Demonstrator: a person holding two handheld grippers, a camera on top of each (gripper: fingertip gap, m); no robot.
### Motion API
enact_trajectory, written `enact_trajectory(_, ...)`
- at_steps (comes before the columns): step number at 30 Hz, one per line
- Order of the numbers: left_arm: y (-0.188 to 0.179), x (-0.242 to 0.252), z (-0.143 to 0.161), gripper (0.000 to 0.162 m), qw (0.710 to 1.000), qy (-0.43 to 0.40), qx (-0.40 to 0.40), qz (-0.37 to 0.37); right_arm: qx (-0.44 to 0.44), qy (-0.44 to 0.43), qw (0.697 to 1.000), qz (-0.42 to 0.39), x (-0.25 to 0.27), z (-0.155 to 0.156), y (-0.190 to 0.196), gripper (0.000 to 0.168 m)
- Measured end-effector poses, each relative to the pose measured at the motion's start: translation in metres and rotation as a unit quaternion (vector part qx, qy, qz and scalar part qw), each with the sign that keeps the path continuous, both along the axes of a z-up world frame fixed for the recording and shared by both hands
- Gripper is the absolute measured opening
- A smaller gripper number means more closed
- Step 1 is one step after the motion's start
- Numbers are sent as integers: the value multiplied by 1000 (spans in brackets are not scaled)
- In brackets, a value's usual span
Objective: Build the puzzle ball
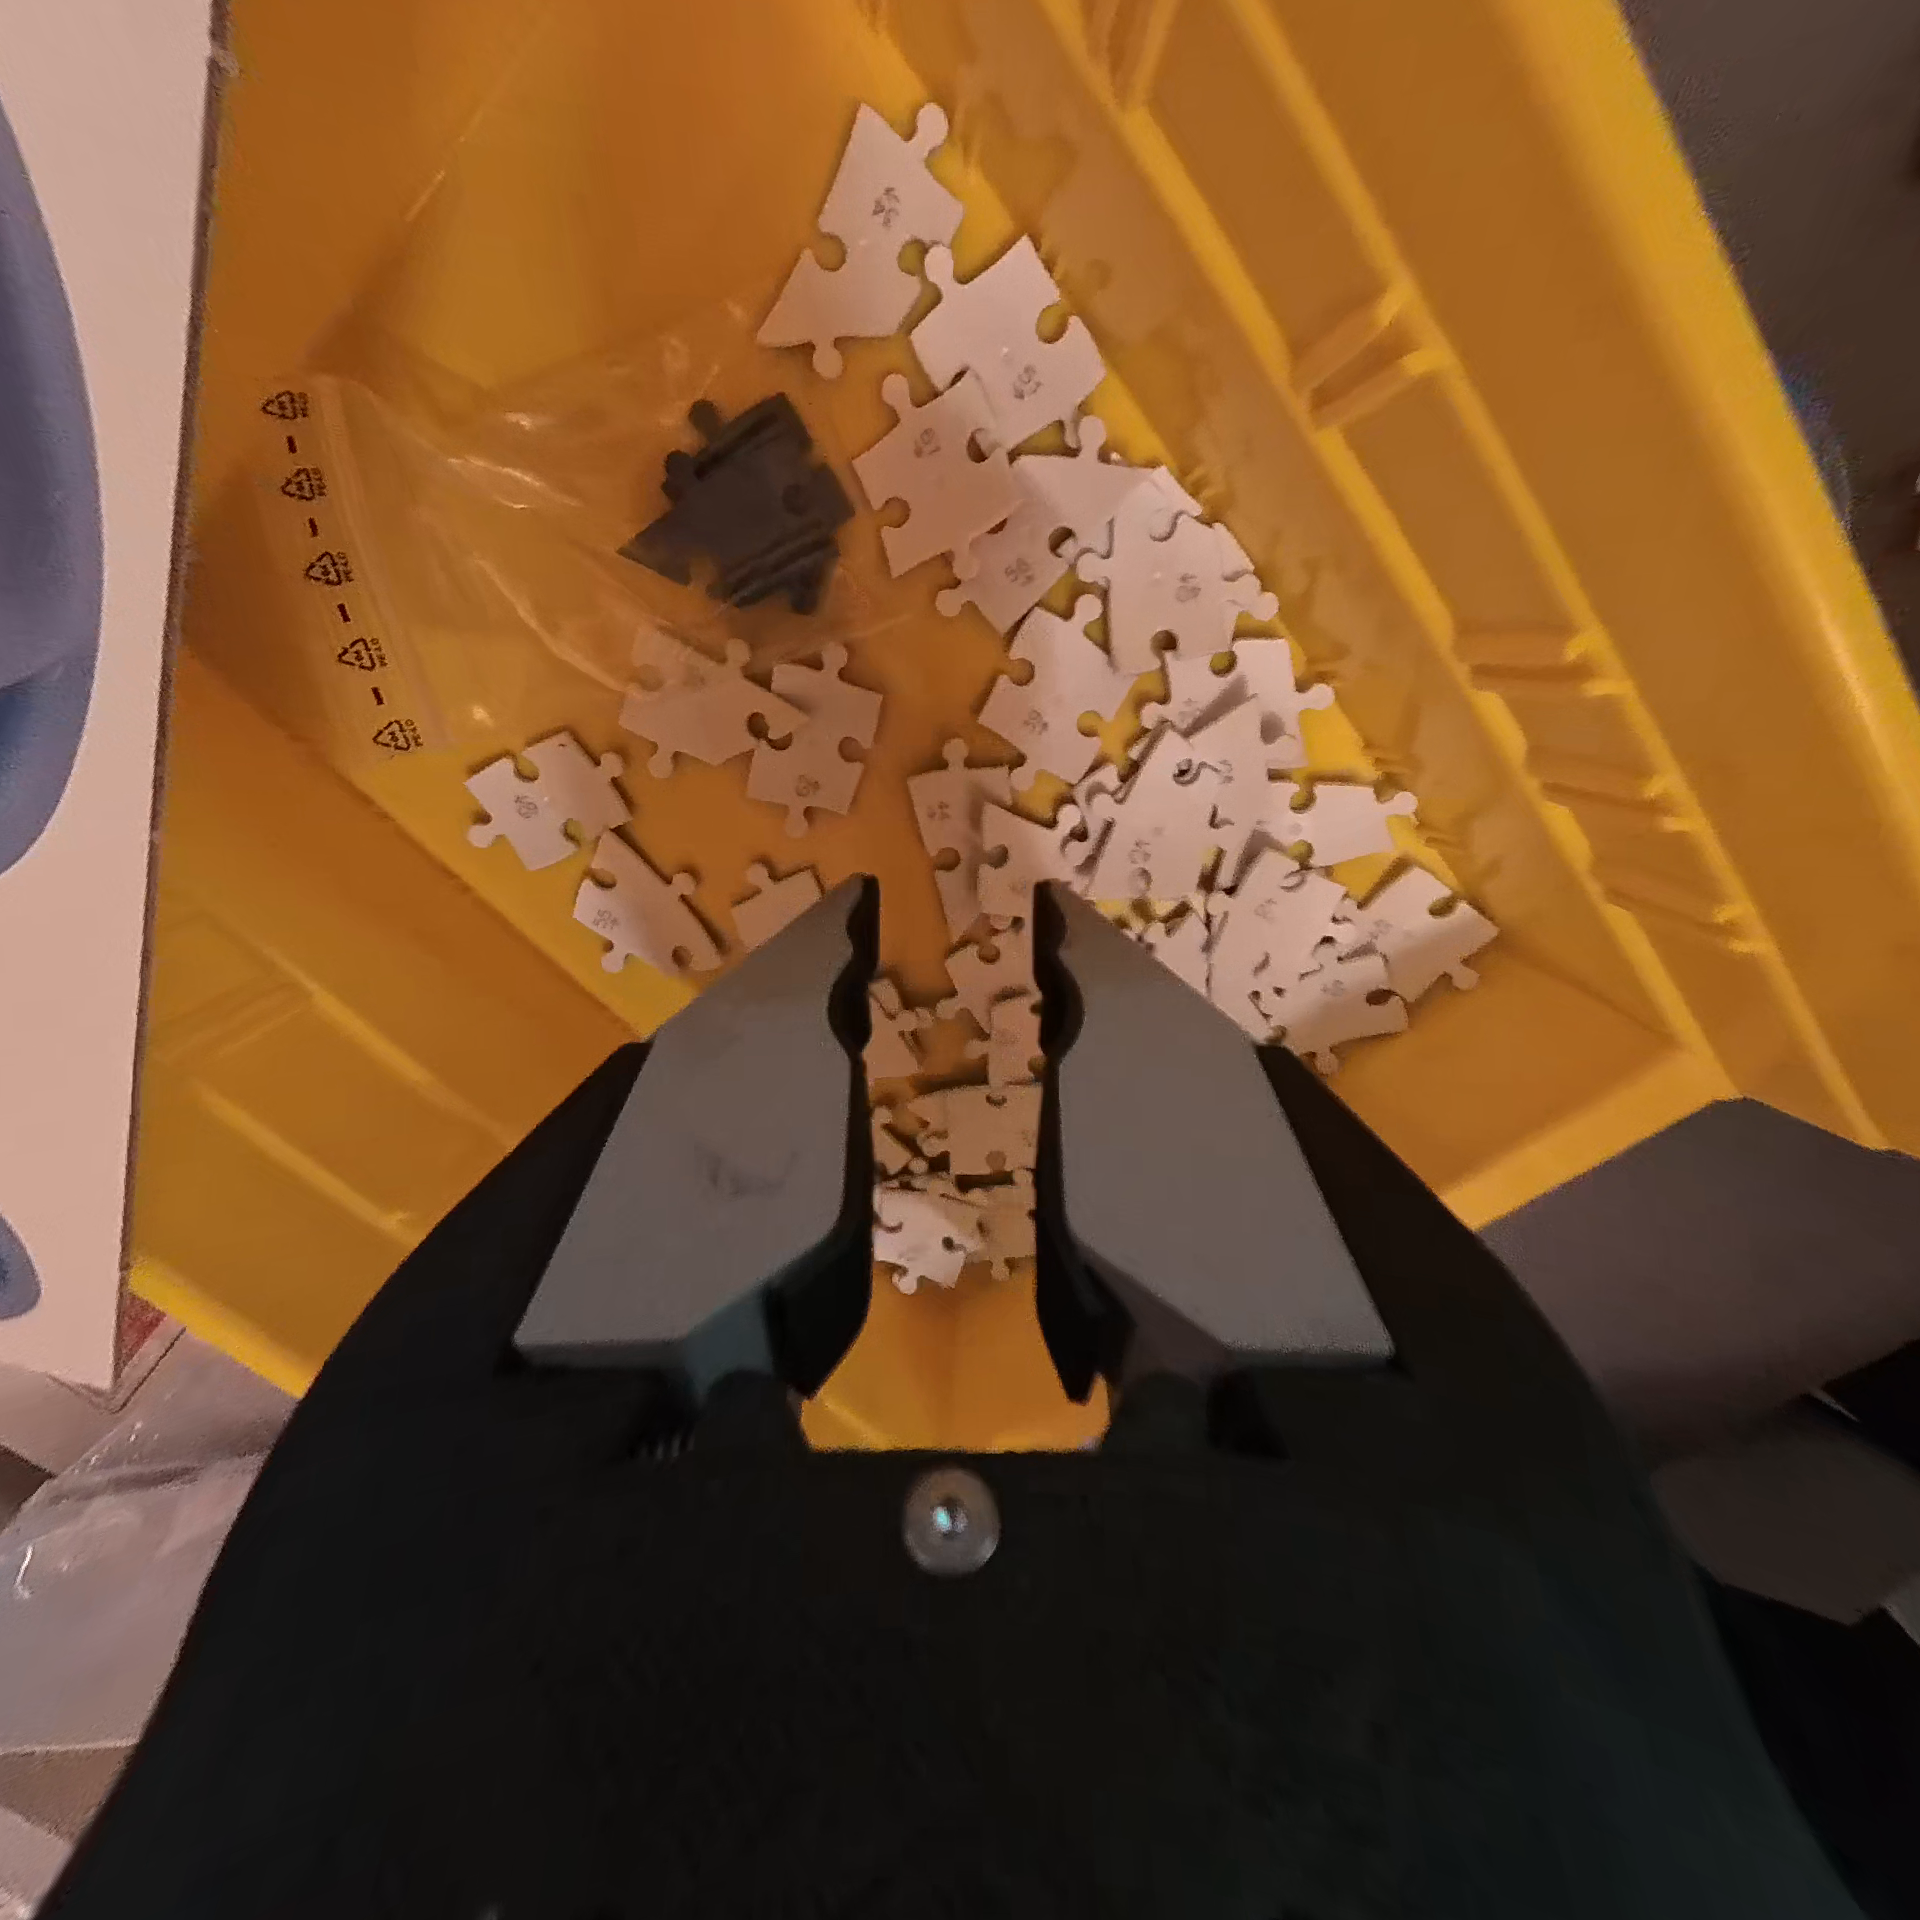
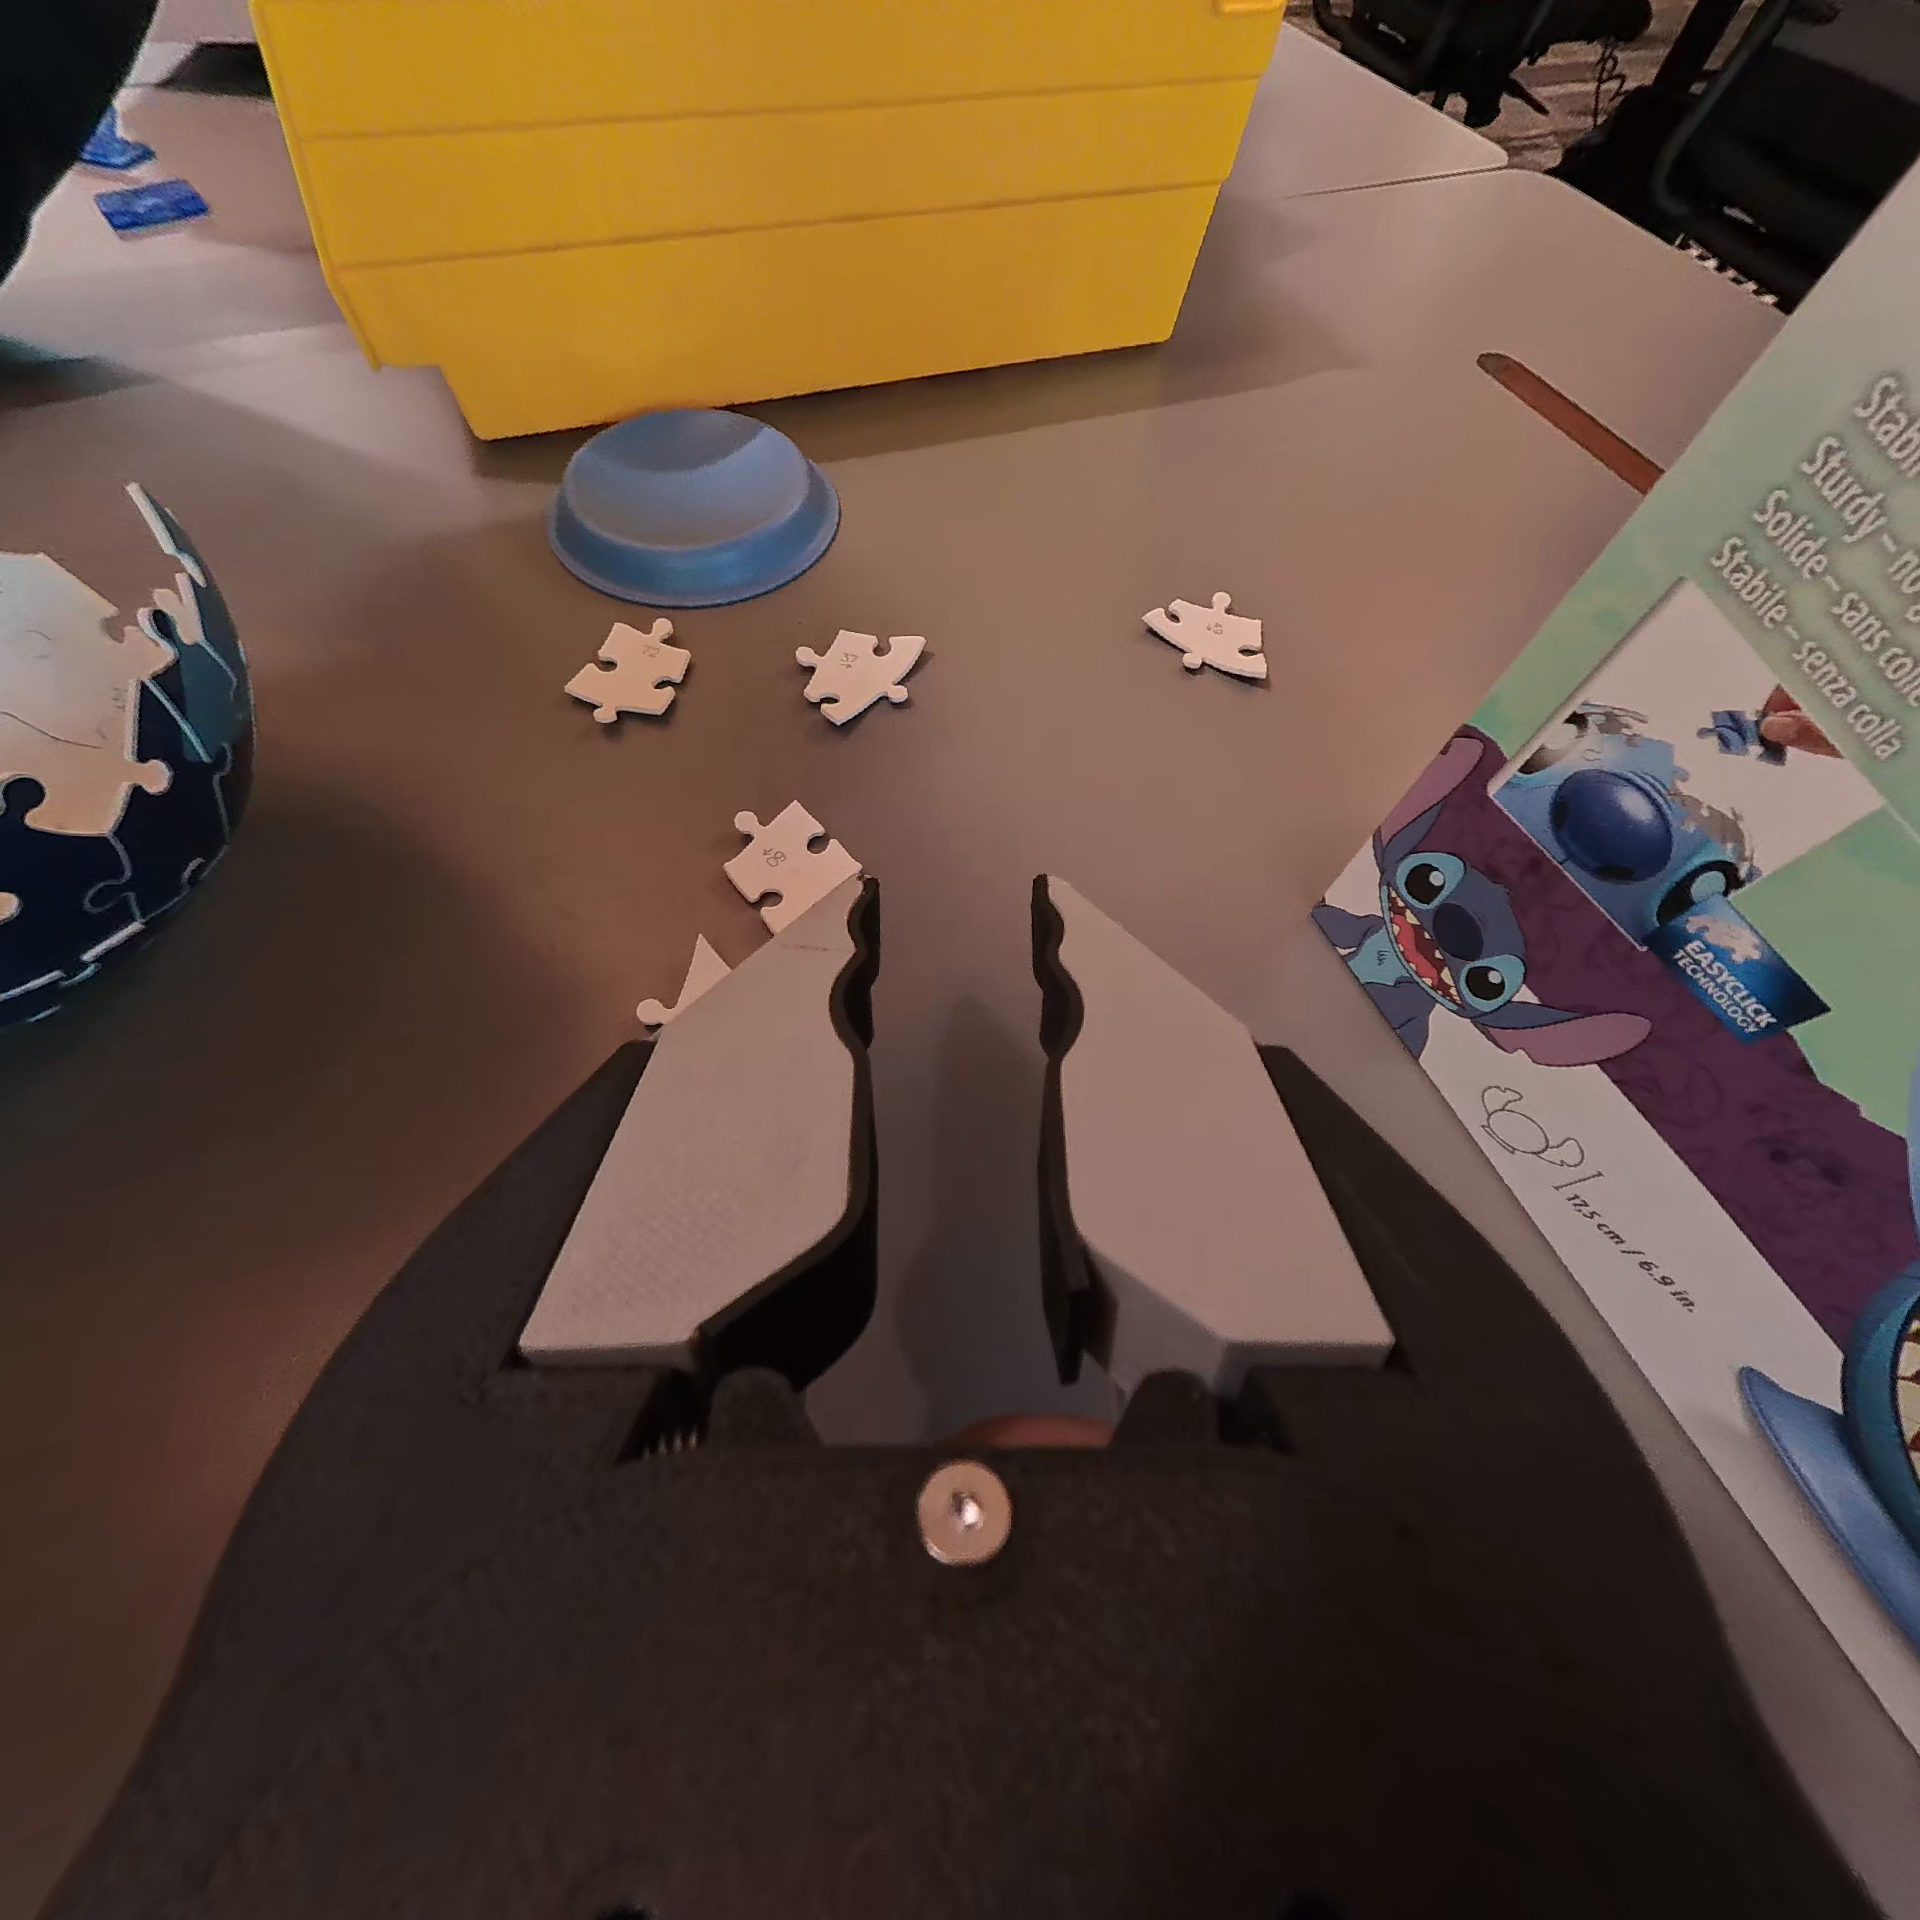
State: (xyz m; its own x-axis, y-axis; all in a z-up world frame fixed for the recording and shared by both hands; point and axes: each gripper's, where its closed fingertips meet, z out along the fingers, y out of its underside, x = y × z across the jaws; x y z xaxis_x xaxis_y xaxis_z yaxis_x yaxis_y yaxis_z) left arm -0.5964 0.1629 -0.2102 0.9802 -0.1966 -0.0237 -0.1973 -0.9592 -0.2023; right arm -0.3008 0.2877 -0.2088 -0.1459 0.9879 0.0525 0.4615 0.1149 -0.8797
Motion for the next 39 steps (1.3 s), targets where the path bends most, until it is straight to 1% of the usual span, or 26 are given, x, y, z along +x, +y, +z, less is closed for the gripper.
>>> enact_trajectory(8, -3, 8, -13, 29, 999, -22, -26, -21, 3, -3, 1000, 4, 1, -1, -2, 26)
enact_trajectory(14, -6, 7, -24, 31, 998, -49, -46, -10, 7, -3, 1000, 7, 2, -1, -4, 25)
enact_trajectory(16, -12, 12, -30, 32, 996, -63, -64, -19, 8, -3, 1000, 8, 2, -1, -5, 25)
enact_trajectory(18, -17, 12, -36, 33, 995, -57, -83, -23, 8, -3, 1000, 8, 2, -1, -5, 25)
enact_trajectory(22, -15, 16, -35, 16, 994, -63, -79, -33, 10, -1, 1000, 8, 3, 1, -5, 24)
enact_trajectory(26, -15, 17, -34, 15, 995, -56, -79, -39, 14, 0, 1000, 7, 3, 2, -5, 24)
enact_trajectory(34, -11, 16, -14, 0, 997, -65, -31, -37, 16, 2, 1000, 5, 5, 5, -5, 23)
enact_trajectory(39, -9, 9, 0, 0, 998, -54, 3, -28, 20, 6, 1000, 3, 6, 9, -6, 23)
